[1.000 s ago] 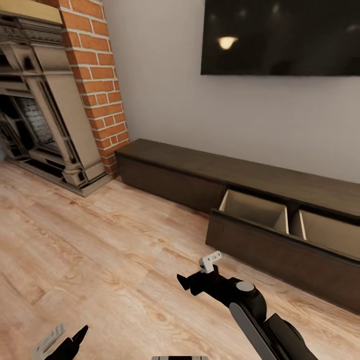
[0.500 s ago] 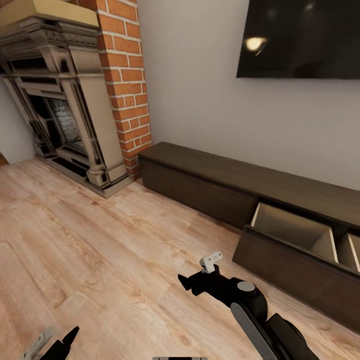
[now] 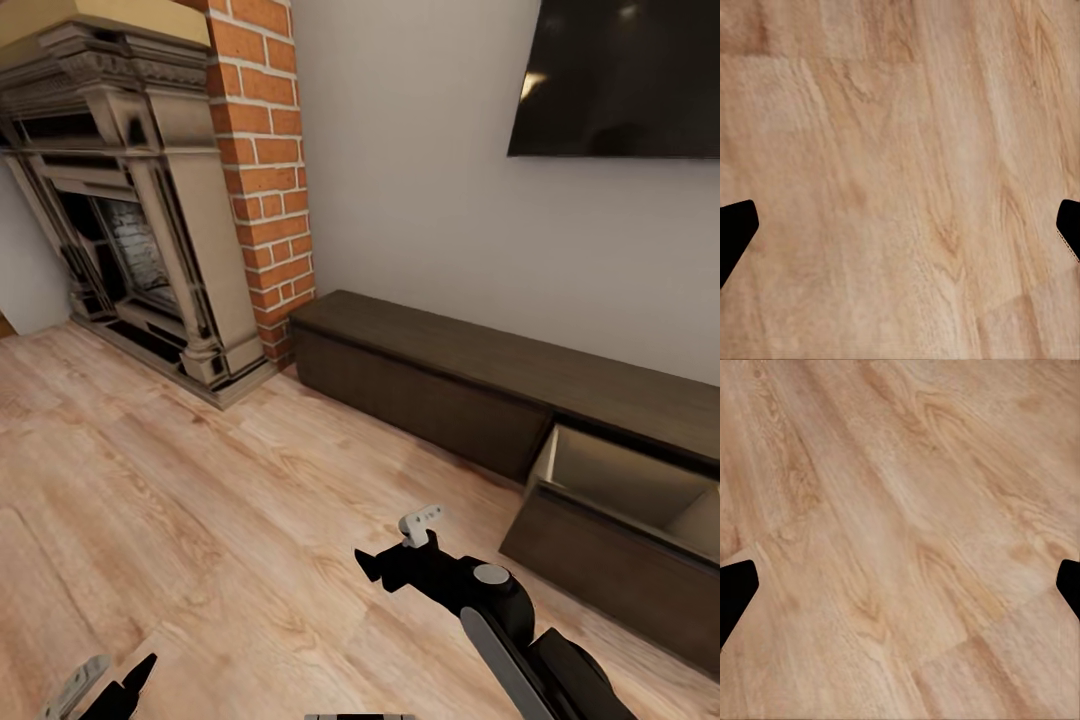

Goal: Place each of the two pumpkins and all three candles from the living room inside a cabinet in the living room (use any cabinet), then make sure every cabinet is closed, and position the cauldron so it is next to a table in the living room.

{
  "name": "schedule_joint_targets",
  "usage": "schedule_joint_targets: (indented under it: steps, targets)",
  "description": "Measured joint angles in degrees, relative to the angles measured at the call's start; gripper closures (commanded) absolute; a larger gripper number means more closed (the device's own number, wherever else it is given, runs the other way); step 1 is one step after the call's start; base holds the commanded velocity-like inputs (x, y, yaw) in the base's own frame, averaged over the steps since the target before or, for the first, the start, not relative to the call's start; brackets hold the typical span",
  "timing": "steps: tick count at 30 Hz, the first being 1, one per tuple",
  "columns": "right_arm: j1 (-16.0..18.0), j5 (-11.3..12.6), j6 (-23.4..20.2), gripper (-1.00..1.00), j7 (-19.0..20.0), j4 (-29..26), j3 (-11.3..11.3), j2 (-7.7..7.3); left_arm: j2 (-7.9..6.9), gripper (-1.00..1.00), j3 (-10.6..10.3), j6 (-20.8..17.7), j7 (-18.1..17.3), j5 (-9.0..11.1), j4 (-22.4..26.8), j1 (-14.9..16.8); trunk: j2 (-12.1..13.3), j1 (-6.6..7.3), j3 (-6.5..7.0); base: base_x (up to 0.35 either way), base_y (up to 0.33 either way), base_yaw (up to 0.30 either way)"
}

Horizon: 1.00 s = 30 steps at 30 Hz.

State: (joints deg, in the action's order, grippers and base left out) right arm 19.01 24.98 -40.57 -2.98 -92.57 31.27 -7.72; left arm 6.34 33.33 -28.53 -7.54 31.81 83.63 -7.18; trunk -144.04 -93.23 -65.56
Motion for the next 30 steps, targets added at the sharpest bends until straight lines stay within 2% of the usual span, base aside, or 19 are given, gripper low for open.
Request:
schedule_joint_targets:
  steps: [6,14,24,30]
  targets:
    - [0.0,0.0,0.5,-1.0,0.1,0.0,0.0,-0.13,0.01,-1.0,0.0,0.0,0.0,0.1,0.0,0.0,0.0,0.0,0.0,0.219,0.263,0.0]
    - [0.0,0.0,0.2,-1.0,0.0,0.0,-0.2,0.53,0.03,-1.0,0.0,-0.1,0.0,0.2,0.0,0.0,0.0,-0.01,0.0,0.171,0.292,0.017]
    - [0.0,0.0,0.1,-1.0,0.1,0.0,-0.2,-0.06,-0.02,-1.0,-0.8,-0.2,-0.1,0.3,-0.4,0.0,0.0,-0.01,0.03,0.159,0.298,0.249]
    - [-0.2,0.0,0.5,-1.0,0.0,0.0,-0.2,0.35,-0.06,-1.0,-0.8,0.0,0.1,0.2,-1.2,0.1,0.0,0.0,0.03,0.2,0.288,0.294]
